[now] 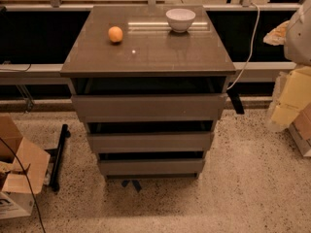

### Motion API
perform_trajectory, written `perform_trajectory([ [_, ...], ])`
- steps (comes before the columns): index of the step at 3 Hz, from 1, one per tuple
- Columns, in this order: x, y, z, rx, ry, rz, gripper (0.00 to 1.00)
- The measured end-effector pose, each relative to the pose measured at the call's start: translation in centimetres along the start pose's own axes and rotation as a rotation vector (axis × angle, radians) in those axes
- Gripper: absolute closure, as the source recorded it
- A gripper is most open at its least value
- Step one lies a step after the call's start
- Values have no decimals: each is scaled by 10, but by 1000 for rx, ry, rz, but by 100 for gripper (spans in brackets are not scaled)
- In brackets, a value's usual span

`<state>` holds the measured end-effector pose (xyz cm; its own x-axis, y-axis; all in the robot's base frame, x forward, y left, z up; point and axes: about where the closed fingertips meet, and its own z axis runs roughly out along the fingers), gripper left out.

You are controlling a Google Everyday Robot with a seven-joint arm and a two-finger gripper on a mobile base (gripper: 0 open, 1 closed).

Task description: Open middle drawer

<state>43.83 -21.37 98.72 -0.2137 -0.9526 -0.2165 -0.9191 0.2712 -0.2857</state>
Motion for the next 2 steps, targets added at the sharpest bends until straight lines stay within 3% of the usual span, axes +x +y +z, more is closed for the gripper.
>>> perform_trajectory([
  [2,1,-10,16,13,-23,-19,0],
])
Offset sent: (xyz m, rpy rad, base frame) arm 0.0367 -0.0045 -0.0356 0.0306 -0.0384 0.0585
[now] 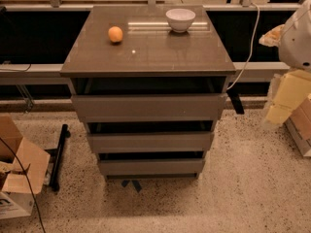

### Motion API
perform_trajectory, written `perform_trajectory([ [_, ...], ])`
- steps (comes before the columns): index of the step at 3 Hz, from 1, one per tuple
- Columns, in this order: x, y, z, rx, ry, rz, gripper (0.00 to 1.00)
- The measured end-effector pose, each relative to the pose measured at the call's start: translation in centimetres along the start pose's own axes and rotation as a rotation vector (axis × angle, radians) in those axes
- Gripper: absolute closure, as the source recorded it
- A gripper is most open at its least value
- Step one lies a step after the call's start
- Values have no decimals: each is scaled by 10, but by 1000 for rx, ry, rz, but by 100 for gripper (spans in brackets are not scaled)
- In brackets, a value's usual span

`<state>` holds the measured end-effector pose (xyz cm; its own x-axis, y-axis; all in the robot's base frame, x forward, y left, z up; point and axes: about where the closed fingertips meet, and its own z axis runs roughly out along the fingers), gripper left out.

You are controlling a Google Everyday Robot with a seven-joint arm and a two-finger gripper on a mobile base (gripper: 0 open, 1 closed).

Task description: Open middle drawer

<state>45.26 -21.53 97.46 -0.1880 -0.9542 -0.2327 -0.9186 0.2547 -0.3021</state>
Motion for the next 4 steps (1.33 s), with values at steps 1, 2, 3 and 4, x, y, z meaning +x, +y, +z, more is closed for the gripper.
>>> perform_trajectory([
  [1,8,-23,36,13,-68,63,0],
  [2,6,-29,41,25,-78,64,0],
  [3,5,-23,54,20,-52,81,0],
  [4,-3,-10,121,-8,-51,79,0],
])
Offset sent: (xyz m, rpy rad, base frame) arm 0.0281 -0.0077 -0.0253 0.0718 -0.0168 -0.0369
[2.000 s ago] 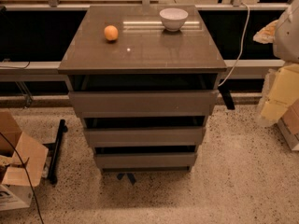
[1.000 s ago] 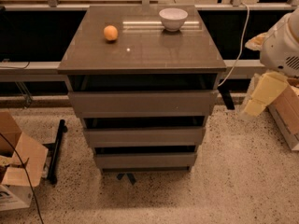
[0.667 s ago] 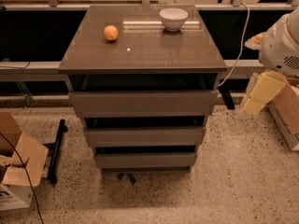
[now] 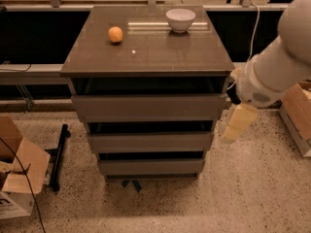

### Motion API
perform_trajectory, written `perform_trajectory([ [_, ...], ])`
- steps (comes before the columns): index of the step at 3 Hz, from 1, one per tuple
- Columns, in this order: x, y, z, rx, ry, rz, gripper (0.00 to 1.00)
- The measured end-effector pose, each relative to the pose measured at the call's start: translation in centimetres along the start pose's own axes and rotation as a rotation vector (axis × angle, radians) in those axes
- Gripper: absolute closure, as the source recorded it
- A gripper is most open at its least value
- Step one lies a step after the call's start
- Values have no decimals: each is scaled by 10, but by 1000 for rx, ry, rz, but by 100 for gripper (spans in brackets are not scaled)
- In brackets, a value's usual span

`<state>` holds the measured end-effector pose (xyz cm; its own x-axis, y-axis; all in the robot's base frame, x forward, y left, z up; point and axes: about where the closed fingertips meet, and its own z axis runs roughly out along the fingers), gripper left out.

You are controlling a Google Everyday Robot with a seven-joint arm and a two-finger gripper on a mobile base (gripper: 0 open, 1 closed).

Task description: Open middle drawer

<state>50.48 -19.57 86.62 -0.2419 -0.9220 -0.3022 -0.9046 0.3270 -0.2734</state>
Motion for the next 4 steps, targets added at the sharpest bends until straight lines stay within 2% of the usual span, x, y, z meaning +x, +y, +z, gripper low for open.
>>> perform_trajectory([
  [1,-4,4,63,-15,-31,-4,0],
  [2,-4,4,140,-56,-70,51,0],
  [3,-1,4,156,-67,-78,62,0],
  [4,-4,18,171,-92,-52,67,0],
])
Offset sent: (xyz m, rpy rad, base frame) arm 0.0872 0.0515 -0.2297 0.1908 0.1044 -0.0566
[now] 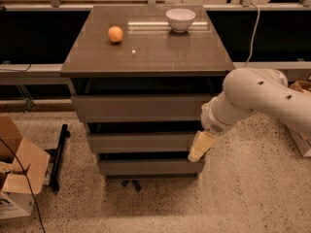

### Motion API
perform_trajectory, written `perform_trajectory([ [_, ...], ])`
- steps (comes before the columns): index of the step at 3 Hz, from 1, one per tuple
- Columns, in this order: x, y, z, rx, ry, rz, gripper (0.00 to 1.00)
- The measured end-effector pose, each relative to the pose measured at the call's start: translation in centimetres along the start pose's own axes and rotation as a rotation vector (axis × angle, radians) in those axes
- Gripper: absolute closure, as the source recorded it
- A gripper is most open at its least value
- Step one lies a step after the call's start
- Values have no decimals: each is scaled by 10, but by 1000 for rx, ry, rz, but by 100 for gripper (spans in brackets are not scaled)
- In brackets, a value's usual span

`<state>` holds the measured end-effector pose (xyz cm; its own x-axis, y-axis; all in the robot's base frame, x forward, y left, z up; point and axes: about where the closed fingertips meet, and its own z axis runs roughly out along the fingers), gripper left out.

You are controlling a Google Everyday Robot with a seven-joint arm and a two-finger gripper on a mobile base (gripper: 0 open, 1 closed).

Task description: Open middle drawer

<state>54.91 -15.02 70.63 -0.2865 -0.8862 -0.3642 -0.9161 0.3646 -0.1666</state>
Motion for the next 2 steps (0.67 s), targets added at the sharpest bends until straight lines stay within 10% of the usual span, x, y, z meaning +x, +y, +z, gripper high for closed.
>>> perform_trajectory([
  [2,7,15,101,-24,-47,87,0],
])
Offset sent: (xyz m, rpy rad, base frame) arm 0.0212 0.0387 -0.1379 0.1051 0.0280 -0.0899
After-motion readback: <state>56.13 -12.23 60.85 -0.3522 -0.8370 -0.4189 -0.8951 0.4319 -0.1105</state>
